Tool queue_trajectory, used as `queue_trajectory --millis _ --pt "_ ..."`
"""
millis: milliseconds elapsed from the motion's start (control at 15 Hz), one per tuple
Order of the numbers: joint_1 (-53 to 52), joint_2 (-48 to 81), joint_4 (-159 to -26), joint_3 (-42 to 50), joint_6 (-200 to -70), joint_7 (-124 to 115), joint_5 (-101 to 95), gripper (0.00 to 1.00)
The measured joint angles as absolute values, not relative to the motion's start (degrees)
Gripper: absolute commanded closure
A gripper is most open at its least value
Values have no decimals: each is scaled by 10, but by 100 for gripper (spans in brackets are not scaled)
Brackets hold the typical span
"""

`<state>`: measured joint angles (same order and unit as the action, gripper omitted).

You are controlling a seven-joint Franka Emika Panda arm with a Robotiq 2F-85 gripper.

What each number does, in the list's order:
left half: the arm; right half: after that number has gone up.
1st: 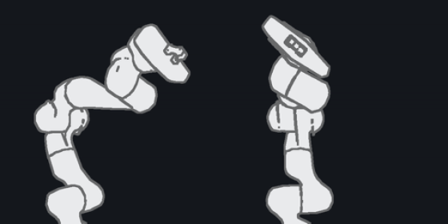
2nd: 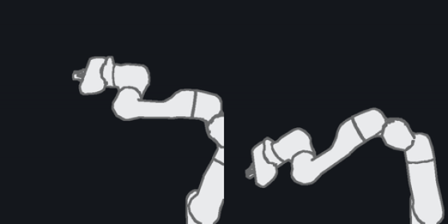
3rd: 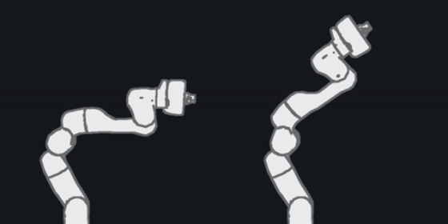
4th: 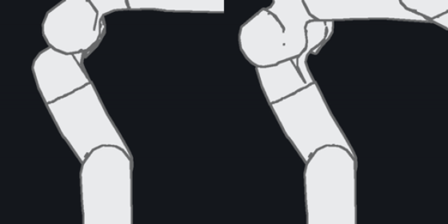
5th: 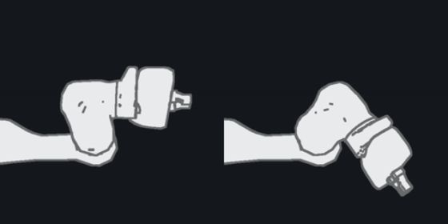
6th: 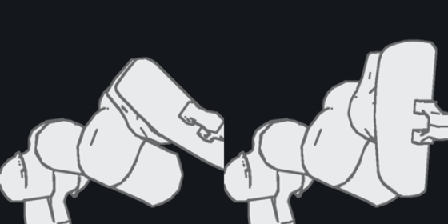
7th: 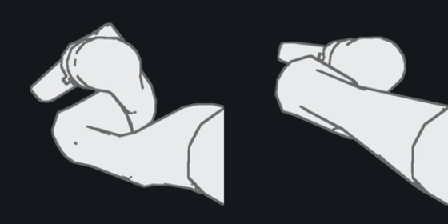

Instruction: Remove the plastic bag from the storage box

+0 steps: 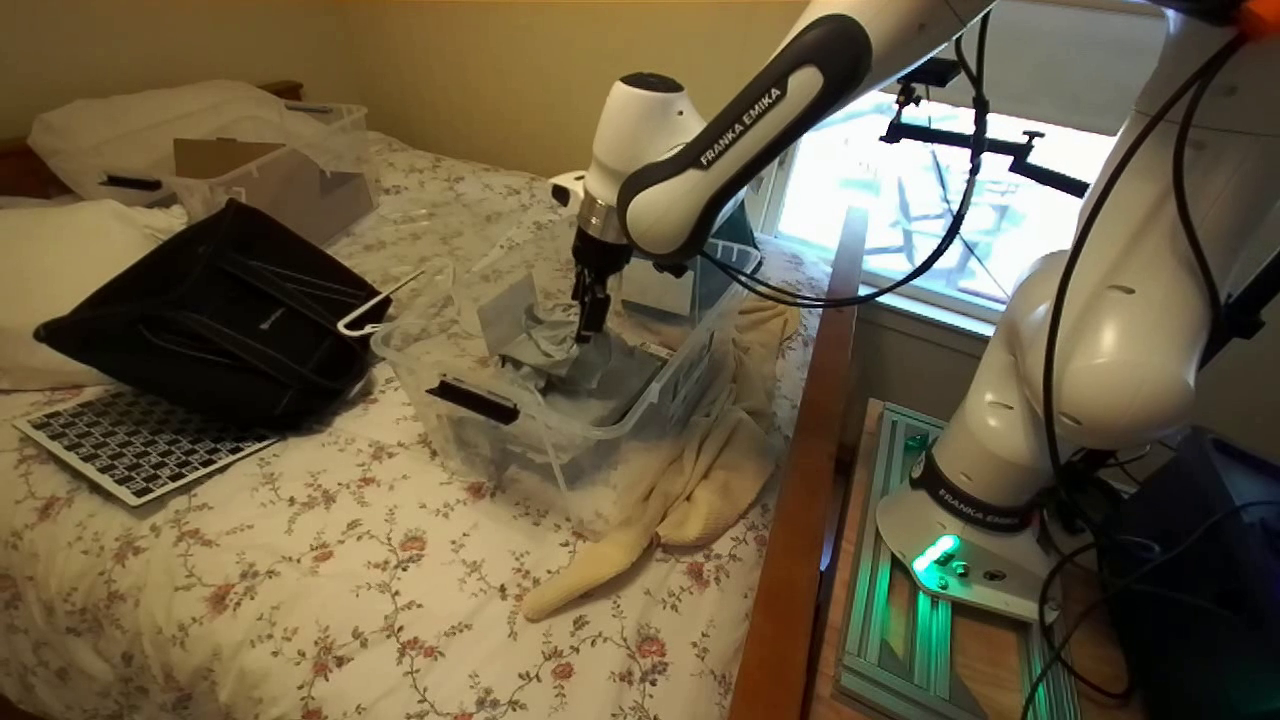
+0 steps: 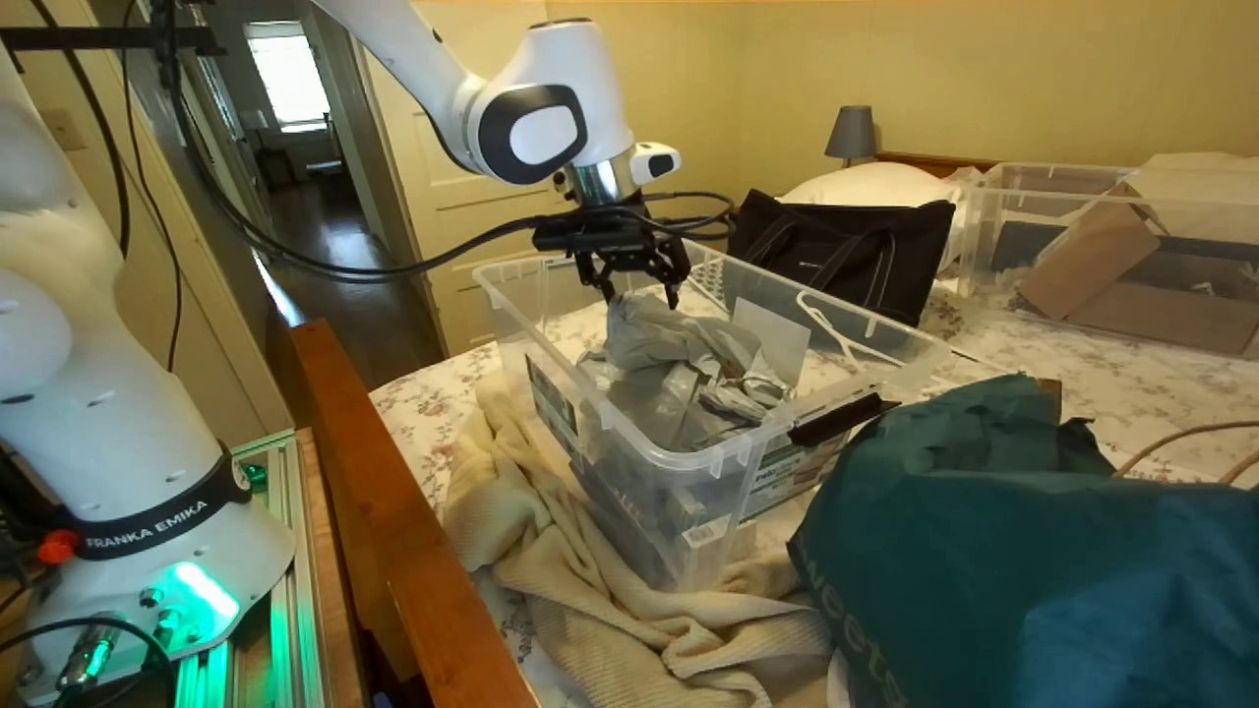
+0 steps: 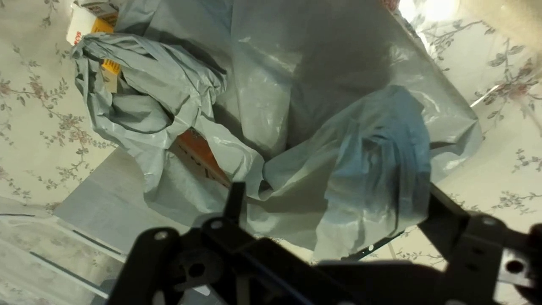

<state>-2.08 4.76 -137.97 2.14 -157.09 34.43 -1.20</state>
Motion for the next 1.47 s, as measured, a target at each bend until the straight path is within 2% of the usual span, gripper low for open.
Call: queue_trajectory --millis 67,133,800,1133,1467 --pt "-19 49 -1377 19 -1570 345 -12 11" --pt "-18 51 -1376 17 -1570 346 -12 28" --pt "-9 53 -1370 2 -1561 362 -12 98" --pt "-8 53 -1359 -6 -1517 385 -5 99" --pt "2 53 -1339 -18 -1444 490 103 99"
